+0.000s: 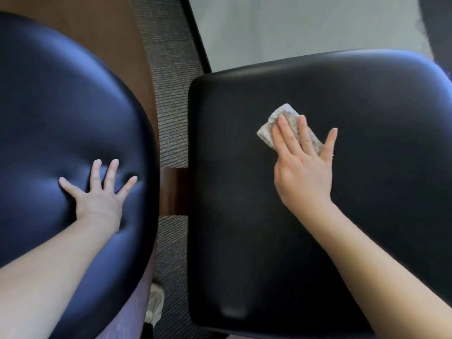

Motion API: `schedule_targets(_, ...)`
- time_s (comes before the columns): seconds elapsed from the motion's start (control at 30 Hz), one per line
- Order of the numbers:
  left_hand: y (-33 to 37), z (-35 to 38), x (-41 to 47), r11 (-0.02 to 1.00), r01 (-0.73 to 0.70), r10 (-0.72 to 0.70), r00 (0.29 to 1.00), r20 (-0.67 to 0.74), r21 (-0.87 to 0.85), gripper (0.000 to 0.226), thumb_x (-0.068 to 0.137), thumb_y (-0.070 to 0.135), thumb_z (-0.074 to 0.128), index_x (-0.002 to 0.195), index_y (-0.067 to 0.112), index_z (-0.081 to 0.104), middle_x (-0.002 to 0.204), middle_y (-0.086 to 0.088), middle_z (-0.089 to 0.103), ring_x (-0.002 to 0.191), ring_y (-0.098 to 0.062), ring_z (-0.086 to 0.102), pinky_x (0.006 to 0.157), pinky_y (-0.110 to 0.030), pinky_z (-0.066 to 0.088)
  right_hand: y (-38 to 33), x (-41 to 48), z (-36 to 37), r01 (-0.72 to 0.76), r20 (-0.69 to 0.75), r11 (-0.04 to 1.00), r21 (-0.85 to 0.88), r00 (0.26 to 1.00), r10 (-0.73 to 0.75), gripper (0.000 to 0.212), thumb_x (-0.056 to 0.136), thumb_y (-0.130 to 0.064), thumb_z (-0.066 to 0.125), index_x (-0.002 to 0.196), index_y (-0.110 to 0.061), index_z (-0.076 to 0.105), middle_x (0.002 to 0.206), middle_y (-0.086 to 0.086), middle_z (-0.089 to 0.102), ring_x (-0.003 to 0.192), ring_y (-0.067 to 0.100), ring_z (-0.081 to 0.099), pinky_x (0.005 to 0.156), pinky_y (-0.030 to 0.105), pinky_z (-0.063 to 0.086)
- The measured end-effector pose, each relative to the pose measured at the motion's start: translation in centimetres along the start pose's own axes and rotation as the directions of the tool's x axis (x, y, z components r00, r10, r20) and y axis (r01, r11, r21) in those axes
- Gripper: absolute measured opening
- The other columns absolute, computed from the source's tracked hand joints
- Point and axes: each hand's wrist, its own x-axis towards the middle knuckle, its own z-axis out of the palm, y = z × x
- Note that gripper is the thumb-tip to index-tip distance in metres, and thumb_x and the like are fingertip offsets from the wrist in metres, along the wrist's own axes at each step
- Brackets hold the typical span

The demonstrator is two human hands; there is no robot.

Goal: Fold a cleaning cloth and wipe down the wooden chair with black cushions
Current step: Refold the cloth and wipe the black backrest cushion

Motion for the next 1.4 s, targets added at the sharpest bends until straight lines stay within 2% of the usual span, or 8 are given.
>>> schedule_targets(0.23,-0.7,-2.6,-0.7,0.999,-0.002,0.001,0.999,0.032,0.035,0.136,0.068,0.068,0.073,0.130,0.036,-0.043,0.128,-0.019,-0.059,0.135,-0.048,-0.038,0.104,-0.075,0.020,3.7,0.2,-1.9,-0.044,-0.066,0.997,-0.060,0.997,0.040,0.058,0.089,-0.007,0.035,0.146,0.000,0.038,0.158,0.010,0.028,0.150,0.030,0.008,0.115,0.056,-0.015)
schedule_targets(0.47,-1.6,-6.2,0.9,1.000,0.016,-0.016,1.000,-0.024,-0.007,0.138,0.065,0.071,0.074,0.138,0.040,-0.038,0.140,-0.017,-0.055,0.134,-0.051,-0.037,0.105,-0.075,0.022,2.8,1.6,-0.1,-0.131,-0.145,0.989,0.063,0.980,0.139,0.073,0.082,0.010,0.046,0.150,0.005,0.021,0.161,0.017,0.011,0.149,0.035,0.006,0.120,0.048,-0.005)
schedule_targets(0.63,-1.8,-6.7,1.8,0.999,0.033,-0.035,0.996,-0.084,-0.026,0.143,0.062,0.071,0.076,0.133,0.037,-0.043,0.137,-0.019,-0.056,0.133,-0.052,-0.037,0.105,-0.076,0.021,-1.0,3.2,1.7,0.002,-0.136,0.997,0.079,0.991,0.009,0.067,0.086,-0.001,0.033,0.152,0.002,0.020,0.161,0.019,0.012,0.149,0.035,0.006,0.120,0.047,-0.006)
schedule_targets(0.93,-1.8,-6.1,2.4,0.997,0.042,-0.047,0.994,-0.096,-0.059,0.148,0.059,0.072,0.076,0.138,0.032,-0.042,0.136,-0.019,-0.057,0.134,-0.050,-0.037,0.104,-0.078,0.019,-10.8,5.6,6.2,0.252,0.013,0.960,0.121,0.967,-0.255,0.061,0.087,-0.018,0.021,0.140,-0.004,0.049,0.150,0.011,0.042,0.142,0.027,0.035,0.117,0.044,0.015)
schedule_targets(1.07,-1.6,-6.0,2.8,0.996,0.045,-0.051,0.995,-0.083,-0.078,0.150,0.059,0.068,0.079,0.135,0.030,-0.045,0.133,-0.020,-0.059,0.133,-0.052,-0.039,0.103,-0.079,0.018,-14.2,6.6,7.7,0.433,0.233,0.901,0.016,0.875,-0.424,0.061,0.087,-0.029,0.022,0.134,-0.014,0.058,0.146,0.005,0.048,0.139,0.023,0.041,0.118,0.046,0.000)
schedule_targets(1.17,-1.6,-5.9,2.8,0.995,0.034,-0.043,0.994,-0.100,-0.089,0.151,0.059,0.066,0.081,0.137,0.030,-0.043,0.134,-0.021,-0.058,0.134,-0.052,-0.037,0.102,-0.080,0.019,-15.7,7.3,8.0,0.563,0.345,0.821,-0.089,0.791,-0.505,0.057,0.098,-0.027,0.017,0.146,-0.008,0.040,0.158,0.013,0.027,0.149,0.030,0.015,0.111,0.050,-0.024)
schedule_targets(1.27,-1.6,-5.8,2.8,0.996,0.029,-0.039,0.993,-0.112,-0.089,0.151,0.058,0.067,0.080,0.137,0.029,-0.043,0.134,-0.022,-0.058,0.134,-0.052,-0.037,0.102,-0.079,0.020,-16.9,8.3,7.6,0.699,0.421,0.713,-0.056,0.664,-0.618,0.048,0.106,-0.027,0.020,0.145,-0.007,0.040,0.159,0.019,0.021,0.149,0.035,0.001,0.116,0.050,-0.014)
schedule_targets(1.4,-1.4,-5.8,2.9,0.995,0.045,-0.054,0.994,-0.097,-0.094,0.151,0.060,0.065,0.081,0.135,0.029,-0.045,0.132,-0.022,-0.059,0.133,-0.052,-0.039,0.102,-0.079,0.019,-17.7,9.1,6.5,0.724,0.472,0.686,-0.074,0.632,-0.615,0.046,0.106,-0.030,0.023,0.139,-0.012,0.050,0.154,0.013,0.036,0.149,0.033,0.012,0.119,0.048,-0.007)
